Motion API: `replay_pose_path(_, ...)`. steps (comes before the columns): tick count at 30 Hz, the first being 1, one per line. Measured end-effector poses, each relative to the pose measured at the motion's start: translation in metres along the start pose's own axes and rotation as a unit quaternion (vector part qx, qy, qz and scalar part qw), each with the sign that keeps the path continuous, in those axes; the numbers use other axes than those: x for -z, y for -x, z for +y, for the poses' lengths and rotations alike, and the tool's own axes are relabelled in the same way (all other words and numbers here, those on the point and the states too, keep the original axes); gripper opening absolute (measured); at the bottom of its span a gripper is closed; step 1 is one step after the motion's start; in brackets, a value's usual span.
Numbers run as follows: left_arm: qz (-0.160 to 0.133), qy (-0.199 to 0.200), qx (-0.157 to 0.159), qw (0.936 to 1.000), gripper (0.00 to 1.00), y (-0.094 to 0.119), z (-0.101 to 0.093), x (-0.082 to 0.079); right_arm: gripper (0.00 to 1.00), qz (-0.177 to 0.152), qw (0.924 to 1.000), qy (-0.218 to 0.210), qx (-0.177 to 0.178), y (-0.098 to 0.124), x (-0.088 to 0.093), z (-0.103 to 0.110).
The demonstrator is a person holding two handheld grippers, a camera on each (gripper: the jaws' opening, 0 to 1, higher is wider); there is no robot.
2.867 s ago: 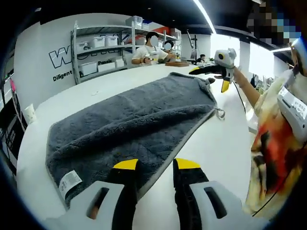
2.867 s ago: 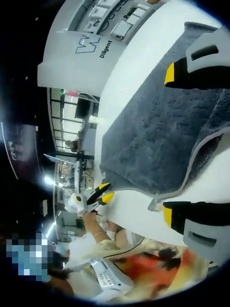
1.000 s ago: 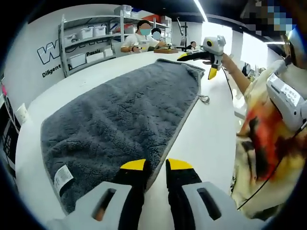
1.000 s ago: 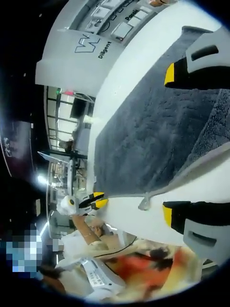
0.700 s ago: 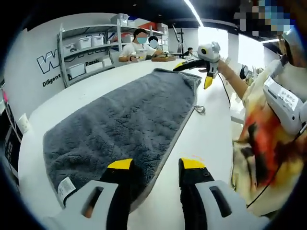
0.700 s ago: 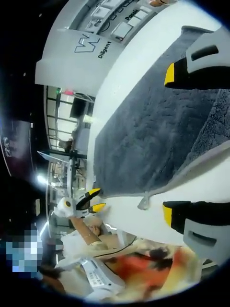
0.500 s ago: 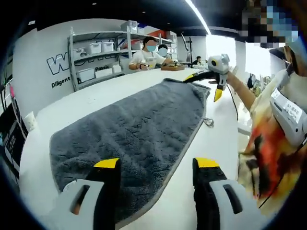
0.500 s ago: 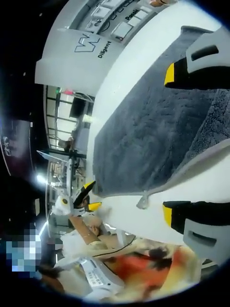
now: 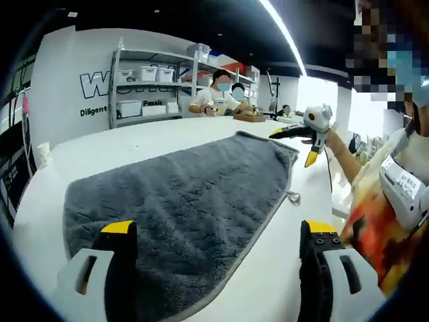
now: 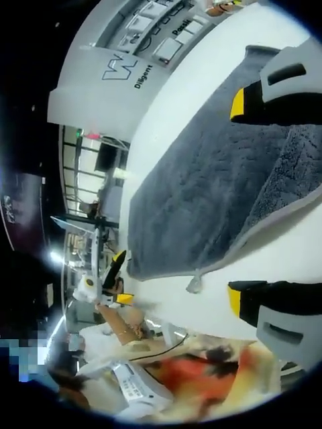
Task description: Open the folded towel by lifting each exposed corner and separating the folded layers until the towel lies flat within the target outline without major curled edges
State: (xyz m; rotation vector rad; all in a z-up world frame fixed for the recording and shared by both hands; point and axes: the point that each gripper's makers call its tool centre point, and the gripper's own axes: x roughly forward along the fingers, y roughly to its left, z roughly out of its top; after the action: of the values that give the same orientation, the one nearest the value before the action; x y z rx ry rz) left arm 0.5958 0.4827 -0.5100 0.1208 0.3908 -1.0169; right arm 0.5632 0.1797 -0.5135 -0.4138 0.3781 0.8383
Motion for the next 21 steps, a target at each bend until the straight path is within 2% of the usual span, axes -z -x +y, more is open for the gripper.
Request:
replay_pose_path(2,0.001,0.000,-0.003,1.0000,1.00,0.000,0.001,0.001,0.95,0.013,0.9998,-0.005,0.012,0.007,0.007,-0.003)
replay_pose_path(5,0.005,-0.002,-0.006,1.0000,1.00,0.001,0.003,0.004,0.84,0.032,0.9992,-0.004,0.025,0.019,0.018,-0.005)
replay_pose_path(7,0.006,-0.003,-0.009,0.9999,0.99,0.003,0.004,0.004,0.80,0.038,0.9986,-0.014,0.034,0.026,0.024,-0.007)
replay_pose_path(9,0.004,-0.002,-0.012,0.9999,0.99,0.004,0.007,0.004,0.76,0.031,0.9977,-0.036,0.047,0.034,0.026,-0.011)
replay_pose_path(11,0.002,0.000,-0.015,0.9999,0.99,0.005,0.009,0.003,0.67,0.022,0.9964,-0.060,0.056,0.043,0.028,-0.015)
replay_pose_path(13,0.000,0.001,-0.015,0.9999,0.99,0.005,0.009,0.003,0.58,0.017,0.9955,-0.067,0.065,0.051,0.031,-0.020)
replay_pose_path(17,-0.001,0.000,-0.016,0.9999,0.99,0.005,0.008,0.003,0.52,0.032,0.9937,-0.065,0.085,0.065,0.043,-0.027)
replay_pose_path(21,-0.002,0.000,-0.015,0.9999,0.99,0.005,0.007,0.003,0.30,0.058,0.9939,-0.051,0.079,0.073,0.057,-0.023)
